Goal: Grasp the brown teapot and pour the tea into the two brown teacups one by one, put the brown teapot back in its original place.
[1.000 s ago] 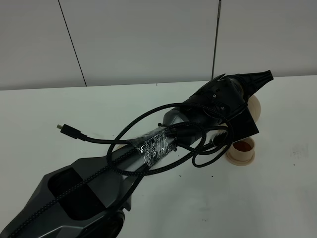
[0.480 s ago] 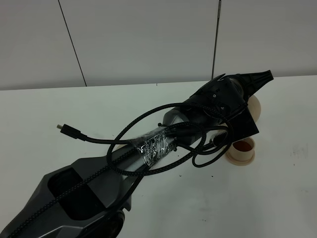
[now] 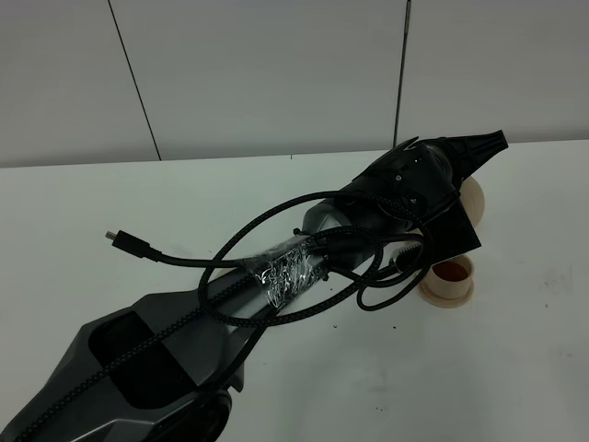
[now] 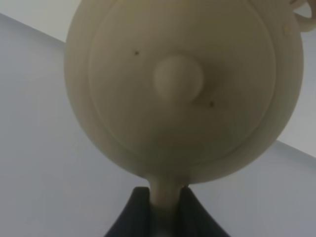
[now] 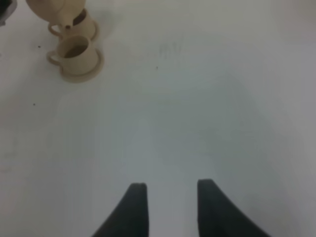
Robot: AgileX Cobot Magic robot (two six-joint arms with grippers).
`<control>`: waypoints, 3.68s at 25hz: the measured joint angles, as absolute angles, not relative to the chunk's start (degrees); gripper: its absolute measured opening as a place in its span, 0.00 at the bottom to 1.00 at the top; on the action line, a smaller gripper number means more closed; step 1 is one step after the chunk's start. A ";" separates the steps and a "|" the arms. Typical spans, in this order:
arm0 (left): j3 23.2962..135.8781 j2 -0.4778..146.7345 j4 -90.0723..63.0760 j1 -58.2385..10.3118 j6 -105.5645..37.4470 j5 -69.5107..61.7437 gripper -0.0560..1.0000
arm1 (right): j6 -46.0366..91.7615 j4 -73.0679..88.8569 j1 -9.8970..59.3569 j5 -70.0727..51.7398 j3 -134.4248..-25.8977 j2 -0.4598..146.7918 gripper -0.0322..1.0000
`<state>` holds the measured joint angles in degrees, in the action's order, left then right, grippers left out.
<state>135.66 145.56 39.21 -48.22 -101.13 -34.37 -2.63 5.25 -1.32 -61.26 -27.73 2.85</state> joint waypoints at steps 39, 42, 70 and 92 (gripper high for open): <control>134.58 145.61 39.61 -48.16 -104.39 -30.96 0.21 | -2.63 5.25 -1.32 -61.26 -27.73 2.85 0.26; 134.58 145.61 39.61 -48.16 -104.59 -30.96 0.21 | -2.63 5.25 -1.32 -61.26 -27.73 2.85 0.26; 134.58 145.61 39.61 -48.16 -104.75 -31.50 0.21 | -2.63 5.25 -1.32 -61.26 -27.73 2.85 0.26; 134.58 145.61 39.56 -48.16 -107.46 -32.15 0.21 | -2.63 5.25 -1.32 -61.26 -27.73 2.85 0.26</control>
